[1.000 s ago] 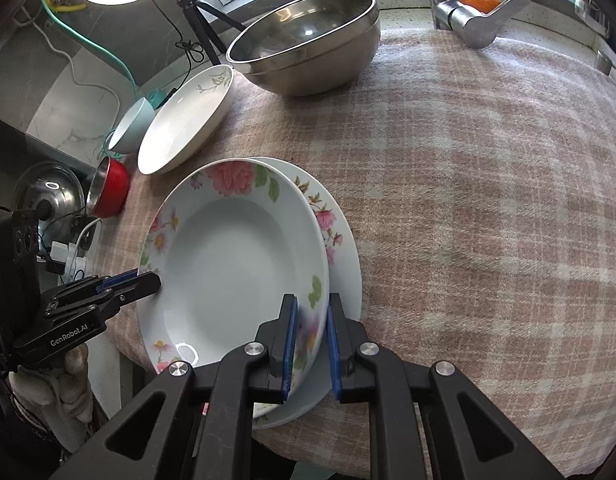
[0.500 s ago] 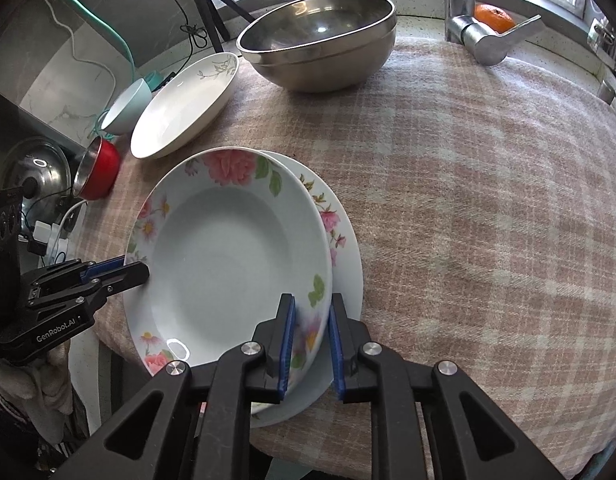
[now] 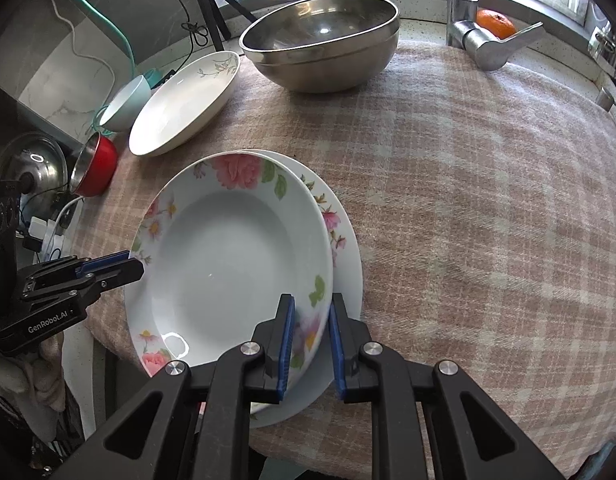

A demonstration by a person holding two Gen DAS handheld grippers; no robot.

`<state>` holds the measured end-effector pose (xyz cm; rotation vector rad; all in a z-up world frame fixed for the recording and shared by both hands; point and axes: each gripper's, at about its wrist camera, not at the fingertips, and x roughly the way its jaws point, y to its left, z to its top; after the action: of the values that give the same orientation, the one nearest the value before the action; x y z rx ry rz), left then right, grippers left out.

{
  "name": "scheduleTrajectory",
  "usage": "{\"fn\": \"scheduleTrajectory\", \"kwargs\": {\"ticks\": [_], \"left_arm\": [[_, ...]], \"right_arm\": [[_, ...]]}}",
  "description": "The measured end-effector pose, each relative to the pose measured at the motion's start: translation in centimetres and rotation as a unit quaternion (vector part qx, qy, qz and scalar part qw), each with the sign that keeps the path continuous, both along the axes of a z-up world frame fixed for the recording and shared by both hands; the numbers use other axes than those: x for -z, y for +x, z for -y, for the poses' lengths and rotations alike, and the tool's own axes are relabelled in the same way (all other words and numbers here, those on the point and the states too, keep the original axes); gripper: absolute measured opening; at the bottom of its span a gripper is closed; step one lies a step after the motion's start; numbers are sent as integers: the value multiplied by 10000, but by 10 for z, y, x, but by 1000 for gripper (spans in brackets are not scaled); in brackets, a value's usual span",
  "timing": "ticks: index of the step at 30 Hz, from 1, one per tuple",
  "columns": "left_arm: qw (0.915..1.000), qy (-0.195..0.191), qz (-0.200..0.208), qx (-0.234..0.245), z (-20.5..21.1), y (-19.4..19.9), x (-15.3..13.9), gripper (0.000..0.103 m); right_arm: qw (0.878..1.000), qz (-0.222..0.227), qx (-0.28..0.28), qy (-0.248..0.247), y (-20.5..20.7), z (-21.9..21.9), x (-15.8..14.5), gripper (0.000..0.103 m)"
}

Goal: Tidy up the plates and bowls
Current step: 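Hold the stacked plates with both tools, settling the rose plate on top, then open both tools and move them to the white leaf-pattern plate rim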

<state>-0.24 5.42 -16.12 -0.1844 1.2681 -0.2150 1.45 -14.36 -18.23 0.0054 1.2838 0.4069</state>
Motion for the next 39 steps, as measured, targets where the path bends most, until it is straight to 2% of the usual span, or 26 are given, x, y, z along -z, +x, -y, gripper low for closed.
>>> {"fn": "scheduleTrajectory", "kwargs": {"ticks": [5,15,21,28,31,39], "left_arm": [[10000,-2,8,-23,0,-1,0,16],[9998,-58,-14,-178,-10,-2,-4,16],[9990,-213,161,-358,-20,-1,-15,16],[9969,-350,280,-647,-34,0,-20,16],[9965,-210,400,-698,-38,0,-24,16],[9948,-137,565,-835,-52,0,-34,16]], "right_arm": [[9999,64,-46,-120,-1,-2,-1,17],[9999,78,82,73,2,6,-8,18],[9996,221,99,131,5,6,-21,18],[9987,448,-114,199,12,-12,-41,18],[9982,523,-204,221,14,-21,-47,18],[9969,634,-295,352,23,-42,-60,18]]}}
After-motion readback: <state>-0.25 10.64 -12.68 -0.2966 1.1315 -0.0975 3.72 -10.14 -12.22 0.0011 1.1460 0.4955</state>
